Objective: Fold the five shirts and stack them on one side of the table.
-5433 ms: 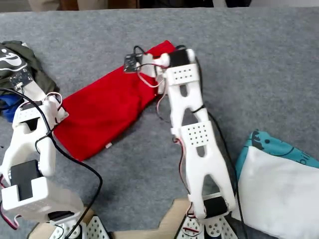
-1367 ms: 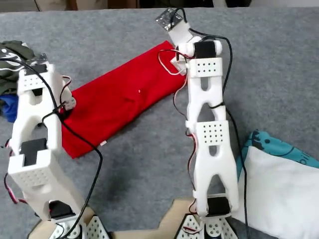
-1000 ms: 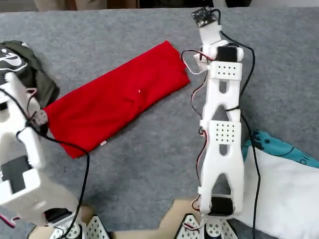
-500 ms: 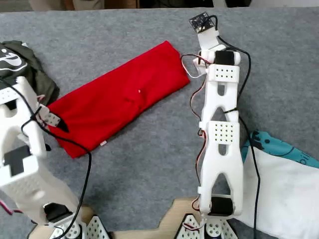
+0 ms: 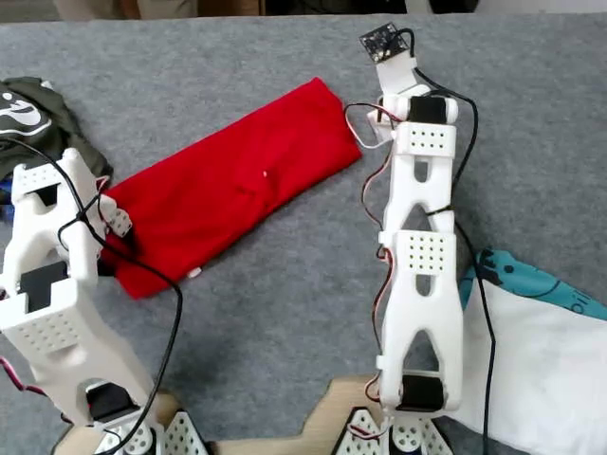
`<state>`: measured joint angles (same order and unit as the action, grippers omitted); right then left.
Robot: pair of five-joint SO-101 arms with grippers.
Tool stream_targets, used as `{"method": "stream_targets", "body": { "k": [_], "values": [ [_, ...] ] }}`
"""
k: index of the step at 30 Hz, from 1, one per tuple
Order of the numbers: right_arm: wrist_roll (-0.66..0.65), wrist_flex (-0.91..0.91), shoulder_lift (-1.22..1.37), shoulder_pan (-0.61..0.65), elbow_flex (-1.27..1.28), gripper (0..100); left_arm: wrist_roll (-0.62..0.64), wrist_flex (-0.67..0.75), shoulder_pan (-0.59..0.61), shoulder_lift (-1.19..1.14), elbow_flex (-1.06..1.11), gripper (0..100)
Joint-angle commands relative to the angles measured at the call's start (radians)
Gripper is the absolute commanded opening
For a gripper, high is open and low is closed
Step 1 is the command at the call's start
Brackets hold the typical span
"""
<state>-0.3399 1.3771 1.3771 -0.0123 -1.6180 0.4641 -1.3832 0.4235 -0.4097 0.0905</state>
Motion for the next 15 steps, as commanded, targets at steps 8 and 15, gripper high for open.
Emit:
{"method": "stream_targets", "body": {
  "k": [8, 15],
  "values": [
    [-0.009, -0.023, -0.007, 0.004, -0.044, 0.5, 0.012, 0.018, -0.107, -0.001, -0.106, 2],
    [-0.003, -0.035, -0.007, -0.002, -0.045, 0.5, 0.012, -0.176, -0.178, -0.005, -0.499, 2]
  ]
}}
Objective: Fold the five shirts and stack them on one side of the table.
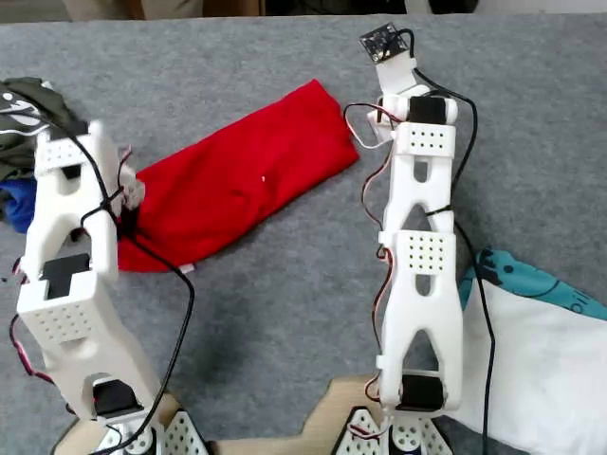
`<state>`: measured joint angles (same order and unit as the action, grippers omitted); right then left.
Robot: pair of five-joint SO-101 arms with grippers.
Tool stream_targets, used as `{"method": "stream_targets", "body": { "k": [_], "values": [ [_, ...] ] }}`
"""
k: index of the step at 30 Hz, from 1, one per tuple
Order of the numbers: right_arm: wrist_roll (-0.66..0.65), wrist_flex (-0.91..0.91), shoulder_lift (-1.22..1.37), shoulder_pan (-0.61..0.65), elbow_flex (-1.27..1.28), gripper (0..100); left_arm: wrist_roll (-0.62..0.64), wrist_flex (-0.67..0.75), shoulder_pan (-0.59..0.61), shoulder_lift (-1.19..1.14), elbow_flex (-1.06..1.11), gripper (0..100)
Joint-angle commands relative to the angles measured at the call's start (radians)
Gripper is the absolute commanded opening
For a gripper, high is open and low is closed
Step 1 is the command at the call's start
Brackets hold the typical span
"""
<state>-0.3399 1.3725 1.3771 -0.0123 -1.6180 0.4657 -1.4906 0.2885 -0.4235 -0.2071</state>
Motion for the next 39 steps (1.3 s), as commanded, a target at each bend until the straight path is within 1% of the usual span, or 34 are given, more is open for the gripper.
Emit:
{"method": "stream_targets", "body": {
  "k": [1, 3, 6, 9, 12, 16, 20, 25, 27, 32, 39],
  "values": [
    [-0.003, -0.037, -0.005, -0.004, -0.045, 0.5, 0.011, -0.097, -0.063, 0.005, -0.267, 2],
    [-0.002, -0.04, -0.005, -0.005, -0.045, 0.5, 0.011, -0.137, -0.115, 0.004, -0.382, 2],
    [0.008, -0.061, -0.005, -0.021, -0.045, 0.5, 0.012, -0.144, -0.212, 0.004, -0.5, 2],
    [0.091, -0.083, -0.005, -0.054, -0.048, 0.5, 0.017, -0.133, -0.321, 0.002, -0.583, 2],
    [0.158, -0.103, -0.005, -0.087, -0.048, 0.5, 0.018, -0.068, -0.419, 0.002, -0.609, 2],
    [0.17, -0.104, -0.007, -0.091, -0.048, 0.5, 0.018, 0.06, -0.505, 0.002, -0.609, 2],
    [0.169, -0.104, -0.007, -0.091, -0.048, 0.5, 0.018, 0.175, -0.557, -0.005, -0.609, 2],
    [0.169, -0.104, -0.007, -0.09, -0.048, 0.5, 0.018, 0.313, -0.6, -0.11, -0.618, 2],
    [0.169, -0.104, -0.007, -0.09, -0.048, 0.5, 0.02, 0.321, -0.621, -0.15, -0.637, 2],
    [0.169, -0.104, -0.007, -0.09, -0.048, 0.5, 0.02, 0.322, -0.674, -0.259, -0.781, 2],
    [0.172, -0.103, -0.007, -0.091, -0.048, 0.5, 0.02, 0.315, -0.672, -0.44, -1.028, 2]
  ]
}}
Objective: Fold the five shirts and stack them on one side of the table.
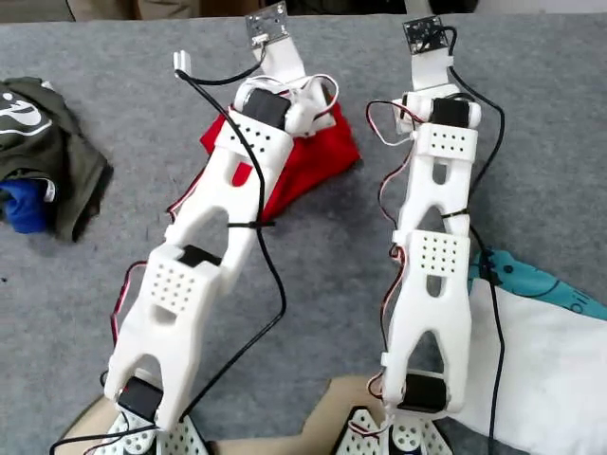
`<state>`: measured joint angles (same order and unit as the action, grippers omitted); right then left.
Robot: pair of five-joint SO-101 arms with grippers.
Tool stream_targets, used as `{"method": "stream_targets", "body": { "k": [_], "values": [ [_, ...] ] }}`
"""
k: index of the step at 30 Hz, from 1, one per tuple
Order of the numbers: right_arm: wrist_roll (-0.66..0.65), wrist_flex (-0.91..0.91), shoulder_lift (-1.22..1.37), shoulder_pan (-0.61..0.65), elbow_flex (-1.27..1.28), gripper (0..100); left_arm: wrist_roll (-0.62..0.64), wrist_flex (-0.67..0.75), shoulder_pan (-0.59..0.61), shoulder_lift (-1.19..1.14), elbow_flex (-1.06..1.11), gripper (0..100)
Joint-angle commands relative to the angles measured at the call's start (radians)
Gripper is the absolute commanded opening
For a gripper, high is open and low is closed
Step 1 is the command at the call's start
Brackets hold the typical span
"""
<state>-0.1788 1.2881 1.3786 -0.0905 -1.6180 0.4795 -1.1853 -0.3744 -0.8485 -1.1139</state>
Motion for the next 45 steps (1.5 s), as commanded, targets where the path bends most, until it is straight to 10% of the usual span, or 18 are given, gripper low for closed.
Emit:
{"method": "stream_targets", "body": {
  "k": [1, 35, 45],
  "values": [
    [0.011, -0.018, -0.008, -0.013, -0.048, 0.5, 0.006, 0.009, -0.009, -0.031, -0.146, 2],
    [0.196, -0.018, -0.027, -0.088, -0.048, 0.5, 0.005, 0.209, 0.072, -0.051, -0.103, 16],
    [0.155, -0.017, -0.027, -0.064, -0.044, 0.5, 0.002, -0.21, 0.124, -0.067, -0.089, 2]
  ]
}}
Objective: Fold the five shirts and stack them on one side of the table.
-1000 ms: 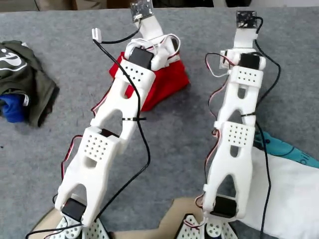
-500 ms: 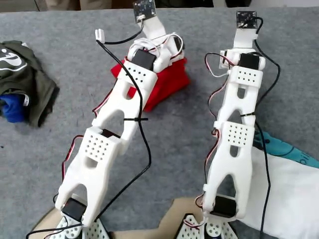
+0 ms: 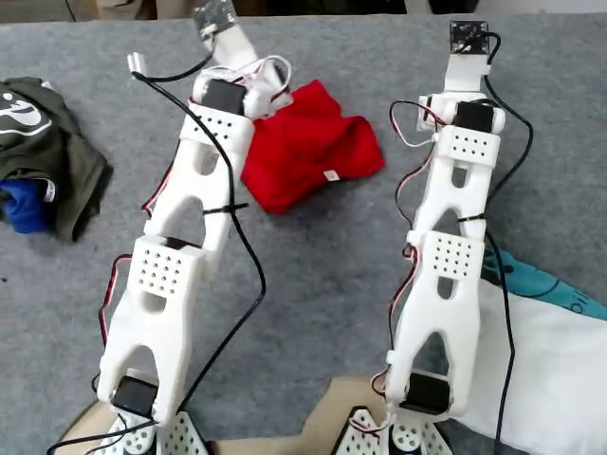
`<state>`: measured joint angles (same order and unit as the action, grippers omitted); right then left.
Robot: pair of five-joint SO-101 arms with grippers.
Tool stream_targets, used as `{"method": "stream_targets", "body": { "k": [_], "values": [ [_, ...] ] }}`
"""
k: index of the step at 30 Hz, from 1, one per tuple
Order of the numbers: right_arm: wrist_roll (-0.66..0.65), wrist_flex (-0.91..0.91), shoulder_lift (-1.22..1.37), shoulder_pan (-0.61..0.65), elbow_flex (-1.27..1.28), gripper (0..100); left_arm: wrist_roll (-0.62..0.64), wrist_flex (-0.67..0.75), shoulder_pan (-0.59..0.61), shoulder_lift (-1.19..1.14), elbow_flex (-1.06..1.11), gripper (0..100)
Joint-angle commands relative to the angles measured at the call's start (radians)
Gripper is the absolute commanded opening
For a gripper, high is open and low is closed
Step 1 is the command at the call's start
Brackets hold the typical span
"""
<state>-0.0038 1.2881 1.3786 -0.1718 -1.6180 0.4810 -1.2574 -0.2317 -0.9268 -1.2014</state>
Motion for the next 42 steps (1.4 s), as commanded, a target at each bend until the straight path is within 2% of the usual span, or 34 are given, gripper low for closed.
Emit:
{"method": "stream_targets", "body": {
  "k": [1, 5, 15, 22, 30, 36, 42],
  "values": [
    [-0.021, -0.017, -0.027, 0.022, -0.044, 0.5, -0.003, -0.166, -0.034, 0.002, 0.006, 2],
    [-0.02, -0.017, -0.027, 0.025, -0.044, 0.5, 0.002, -0.152, -0.057, -0.059, 0.012, 2],
    [-0.02, -0.017, -0.027, 0.024, -0.044, 0.5, 0.003, 0.051, -0.08, -0.206, -0.06, 2],
    [-0.02, -0.017, -0.027, 0.021, -0.044, 0.5, 0.003, 0.153, -0.084, -0.231, -0.161, 2],
    [-0.02, -0.017, -0.027, 0.021, -0.044, 0.5, 0.002, 0.269, -0.104, -0.24, -0.163, 2],
    [-0.02, -0.017, -0.027, 0.021, -0.044, 0.5, 0.002, 0.454, -0.112, -0.308, -0.127, 2],
    [-0.02, -0.015, -0.027, 0.021, -0.044, 0.5, 0.002, 0.672, -0.012, -0.341, -0.129, 2]
  ]
}}
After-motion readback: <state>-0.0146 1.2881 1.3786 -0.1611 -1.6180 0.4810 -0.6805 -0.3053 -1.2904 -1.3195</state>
